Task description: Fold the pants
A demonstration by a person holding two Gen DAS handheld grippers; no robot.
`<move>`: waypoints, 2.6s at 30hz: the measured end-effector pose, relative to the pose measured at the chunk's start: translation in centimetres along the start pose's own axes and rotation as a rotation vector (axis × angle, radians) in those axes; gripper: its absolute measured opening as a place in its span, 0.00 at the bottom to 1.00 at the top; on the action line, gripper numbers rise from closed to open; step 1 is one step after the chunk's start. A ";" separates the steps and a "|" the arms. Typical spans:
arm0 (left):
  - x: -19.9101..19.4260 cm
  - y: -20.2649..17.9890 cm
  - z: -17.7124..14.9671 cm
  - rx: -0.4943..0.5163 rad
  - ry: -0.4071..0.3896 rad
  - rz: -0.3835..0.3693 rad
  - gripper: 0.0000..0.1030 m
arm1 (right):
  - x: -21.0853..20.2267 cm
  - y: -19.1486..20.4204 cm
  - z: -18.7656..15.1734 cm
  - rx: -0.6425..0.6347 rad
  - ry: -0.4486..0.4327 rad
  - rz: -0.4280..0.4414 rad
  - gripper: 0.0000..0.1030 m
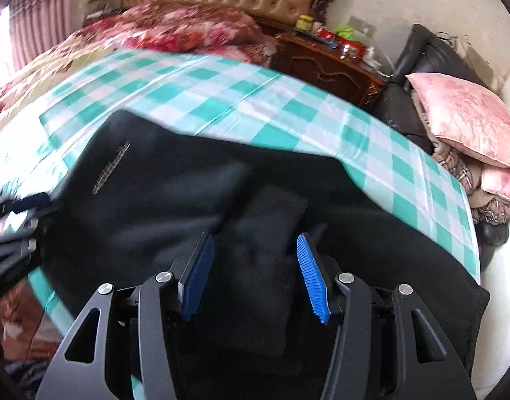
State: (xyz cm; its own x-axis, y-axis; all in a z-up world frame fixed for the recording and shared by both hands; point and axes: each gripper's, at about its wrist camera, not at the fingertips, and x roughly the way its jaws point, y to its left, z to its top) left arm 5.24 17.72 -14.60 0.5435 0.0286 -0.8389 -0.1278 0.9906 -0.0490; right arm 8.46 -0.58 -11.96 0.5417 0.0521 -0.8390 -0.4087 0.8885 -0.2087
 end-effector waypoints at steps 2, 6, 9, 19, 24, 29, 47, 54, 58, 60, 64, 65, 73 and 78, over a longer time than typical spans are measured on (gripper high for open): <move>-1.1 1.2 0.0 -0.066 -0.037 -0.077 0.67 | 0.7 0.1 -0.8 0.006 0.016 0.008 0.48; -2.0 4.5 -0.8 -0.176 -0.072 -0.206 0.75 | 0.7 0.1 -1.0 0.015 0.016 0.020 0.48; -1.0 7.1 -2.1 -0.265 -0.052 -0.285 0.75 | 0.7 0.3 -1.3 0.004 0.011 0.012 0.48; 2.3 9.8 -4.7 -0.421 -0.007 -0.552 0.71 | 1.0 -0.5 -1.3 0.043 0.028 0.056 0.49; 2.7 9.3 -4.7 -0.402 0.022 -0.555 0.47 | 1.0 -0.4 -1.2 0.037 0.035 0.054 0.52; 0.3 8.9 -3.9 -0.349 -0.031 -0.533 0.32 | -0.6 -1.3 1.7 0.049 0.052 0.060 0.71; -4.9 1.7 -0.3 -0.052 -0.037 -0.162 0.30 | 4.4 14.4 17.2 -0.163 0.424 0.332 0.85; -5.9 -0.2 -0.1 0.008 -0.059 -0.096 0.30 | 7.1 15.4 16.5 -0.237 0.493 0.269 0.71; -6.3 -0.8 0.0 0.018 -0.062 -0.082 0.30 | 6.8 15.5 16.2 -0.248 0.490 0.284 0.53; -6.8 -1.2 0.0 0.024 -0.068 -0.080 0.30 | 6.3 15.5 16.2 -0.261 0.478 0.289 0.48; -7.5 -1.9 0.2 0.040 -0.084 -0.073 0.30 | 5.2 14.9 16.0 -0.265 0.449 0.308 0.39; -7.6 -2.0 0.2 0.043 -0.088 -0.073 0.30 | 4.9 14.6 16.0 -0.262 0.437 0.317 0.37; -10.0 -4.5 0.8 0.121 -0.151 -0.044 0.30 | 2.4 10.9 16.8 -0.152 0.360 0.445 0.32; -13.0 -8.7 1.1 0.253 -0.267 -0.027 0.30 | -0.7 4.3 16.7 0.000 0.271 0.586 0.29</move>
State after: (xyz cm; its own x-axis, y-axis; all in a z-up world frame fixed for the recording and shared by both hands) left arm 0.20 8.86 -2.61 0.7455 0.0028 -0.6665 0.0810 0.9922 0.0947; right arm 18.59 10.84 -3.85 0.0239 0.4118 -0.9110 -0.5800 0.7479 0.3228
